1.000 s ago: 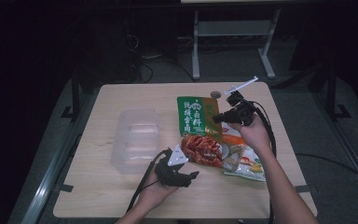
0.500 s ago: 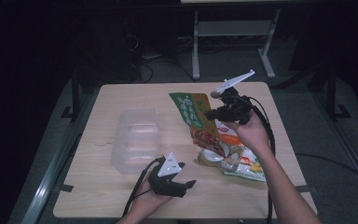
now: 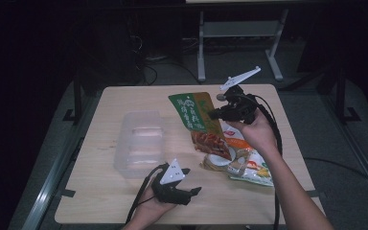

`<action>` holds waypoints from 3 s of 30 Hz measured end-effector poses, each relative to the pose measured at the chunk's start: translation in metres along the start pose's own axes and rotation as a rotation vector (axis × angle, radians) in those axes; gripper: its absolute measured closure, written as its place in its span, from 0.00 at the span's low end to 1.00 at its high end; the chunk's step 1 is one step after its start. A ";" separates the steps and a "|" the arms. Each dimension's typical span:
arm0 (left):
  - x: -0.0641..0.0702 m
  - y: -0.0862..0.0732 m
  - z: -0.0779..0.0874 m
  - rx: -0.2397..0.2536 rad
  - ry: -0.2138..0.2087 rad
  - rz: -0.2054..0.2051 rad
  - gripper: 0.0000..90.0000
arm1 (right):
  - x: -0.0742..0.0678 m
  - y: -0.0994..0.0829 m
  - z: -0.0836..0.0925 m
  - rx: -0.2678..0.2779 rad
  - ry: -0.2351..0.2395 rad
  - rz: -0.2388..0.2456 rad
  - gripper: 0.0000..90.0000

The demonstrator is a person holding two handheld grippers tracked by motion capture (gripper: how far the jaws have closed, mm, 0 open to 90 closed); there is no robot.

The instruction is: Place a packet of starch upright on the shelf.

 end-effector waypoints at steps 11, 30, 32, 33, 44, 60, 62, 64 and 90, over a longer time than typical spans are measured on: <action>0.001 -0.002 0.001 0.011 -0.008 0.004 0.32 | -0.003 0.010 0.000 0.029 0.020 0.018 1.00; -0.001 -0.004 0.000 0.018 -0.014 0.021 0.32 | -0.007 0.031 -0.008 0.045 0.043 0.047 1.00; -0.001 -0.004 0.000 0.019 -0.016 0.028 0.32 | -0.007 0.033 -0.009 0.048 0.048 0.052 1.00; -0.001 -0.004 0.000 0.019 -0.016 0.030 0.32 | -0.008 0.034 -0.009 0.048 0.052 0.045 1.00; -0.002 -0.005 0.001 0.023 -0.024 0.032 0.32 | -0.010 0.047 -0.015 0.053 0.067 0.063 1.00; -0.004 -0.005 0.001 0.026 -0.030 0.031 0.32 | -0.008 0.067 -0.024 0.050 0.069 0.089 1.00; -0.004 -0.007 0.000 0.027 -0.030 0.031 0.32 | -0.009 0.072 -0.027 0.052 0.074 0.090 1.00; -0.005 -0.007 0.000 0.028 -0.031 0.034 0.32 | -0.009 0.076 -0.029 0.052 0.074 0.092 1.00; -0.005 -0.008 0.004 0.044 -0.049 0.032 0.32 | -0.019 0.127 -0.076 0.068 0.126 0.147 1.00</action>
Point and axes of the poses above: each handheld gripper's, and its own axes: z roughly backward along the jaws, y roughly out of its top, x roughly to its right, the point moved 1 cm from there along -z, roughly forward along the jaws, and after that the axes turned 8 degrees about y, right-handed, at the moved point
